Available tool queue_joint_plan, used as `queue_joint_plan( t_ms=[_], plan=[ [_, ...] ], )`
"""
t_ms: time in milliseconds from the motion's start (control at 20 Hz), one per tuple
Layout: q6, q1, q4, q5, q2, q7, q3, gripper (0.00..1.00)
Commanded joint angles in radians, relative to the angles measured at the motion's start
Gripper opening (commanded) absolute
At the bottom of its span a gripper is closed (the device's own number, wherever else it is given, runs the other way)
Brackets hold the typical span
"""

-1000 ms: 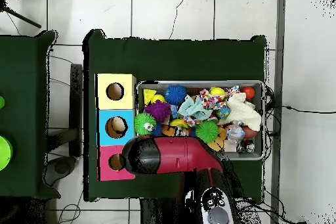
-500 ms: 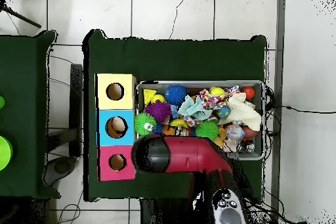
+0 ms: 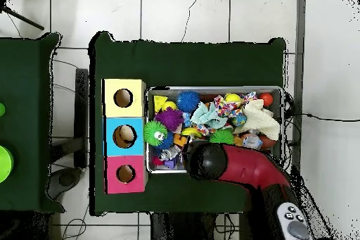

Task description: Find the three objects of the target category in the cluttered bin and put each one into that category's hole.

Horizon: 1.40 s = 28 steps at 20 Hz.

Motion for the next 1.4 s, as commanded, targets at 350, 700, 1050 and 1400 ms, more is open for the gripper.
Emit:
queue_joint_plan(
  t_ms=[350, 700, 1050, 1400],
  plan=[
    [-0.062, -0.051, -0.070, 0.024, 0.106, 0.164, 0.005, 1.00],
    [-0.117, -0.018, -0.063, 0.079, 0.144, 0.257, -0.040, 1.00],
    [-0.127, 0.001, -0.081, 0.107, 0.154, 0.232, -0.050, 1.00],
    [-0.068, 0.000, -0.154, 0.119, 0.180, 0.175, -0.048, 1.00]
  ],
)
